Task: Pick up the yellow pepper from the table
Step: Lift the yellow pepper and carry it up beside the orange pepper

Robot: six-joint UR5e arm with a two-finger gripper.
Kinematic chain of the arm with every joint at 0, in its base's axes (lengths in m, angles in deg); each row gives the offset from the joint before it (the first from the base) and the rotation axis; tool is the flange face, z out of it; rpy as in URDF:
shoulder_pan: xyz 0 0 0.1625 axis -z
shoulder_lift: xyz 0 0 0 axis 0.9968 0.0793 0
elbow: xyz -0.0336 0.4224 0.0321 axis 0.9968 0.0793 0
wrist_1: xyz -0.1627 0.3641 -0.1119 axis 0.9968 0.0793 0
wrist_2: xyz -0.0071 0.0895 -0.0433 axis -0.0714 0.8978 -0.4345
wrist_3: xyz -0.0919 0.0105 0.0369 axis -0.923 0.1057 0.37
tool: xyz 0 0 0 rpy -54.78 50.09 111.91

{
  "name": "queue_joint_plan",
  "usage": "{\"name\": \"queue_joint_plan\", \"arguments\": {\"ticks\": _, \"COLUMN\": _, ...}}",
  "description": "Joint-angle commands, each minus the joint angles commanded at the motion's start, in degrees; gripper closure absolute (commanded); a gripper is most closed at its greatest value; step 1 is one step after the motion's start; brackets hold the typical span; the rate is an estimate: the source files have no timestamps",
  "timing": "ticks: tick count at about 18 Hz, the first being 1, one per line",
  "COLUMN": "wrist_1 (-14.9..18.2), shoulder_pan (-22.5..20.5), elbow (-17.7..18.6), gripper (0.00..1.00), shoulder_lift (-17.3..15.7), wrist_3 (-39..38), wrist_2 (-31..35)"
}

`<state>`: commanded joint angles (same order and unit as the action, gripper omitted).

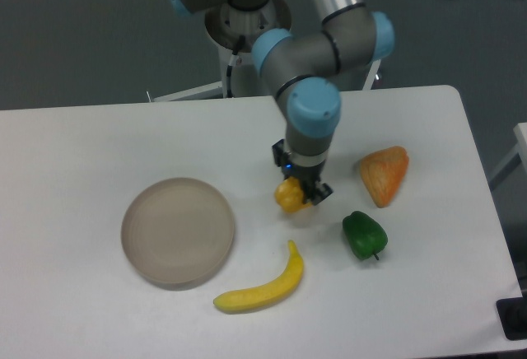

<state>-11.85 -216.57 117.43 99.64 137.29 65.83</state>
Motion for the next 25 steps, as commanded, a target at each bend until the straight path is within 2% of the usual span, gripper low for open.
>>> {"name": "queue_joint_plan", "arguments": {"ticks": 5, "wrist_1": 8.8, "shoulder_pan": -3.8, "elbow": -9.6, "gripper": 0.84, "shoulder_lift": 1.2, "wrist_3": 0.3, "wrist_2": 0.0}}
{"name": "queue_joint_plan", "arguments": {"ticks": 7, "wrist_1": 10.4, "shoulder_pan": -4.3, "elbow": -12.2, "gripper": 0.84, "shoulder_lift": 2.8, "wrist_3": 0.4, "wrist_2": -0.4}}
{"name": "queue_joint_plan", "arguments": {"ticks": 12, "wrist_1": 10.6, "shoulder_pan": -5.3, "elbow": -14.4, "gripper": 0.85, "shoulder_lift": 3.2, "wrist_3": 3.6, "wrist_2": -2.8}}
{"name": "queue_joint_plan", "arguments": {"ticks": 21, "wrist_1": 10.5, "shoulder_pan": -5.6, "elbow": -14.7, "gripper": 0.84, "shoulder_lift": 3.2, "wrist_3": 9.2, "wrist_2": -3.3}}
{"name": "queue_joint_plan", "arguments": {"ticks": 25, "wrist_1": 10.5, "shoulder_pan": -5.5, "elbow": -14.7, "gripper": 0.84, "shoulder_lift": 3.2, "wrist_3": 9.3, "wrist_2": -3.1}}
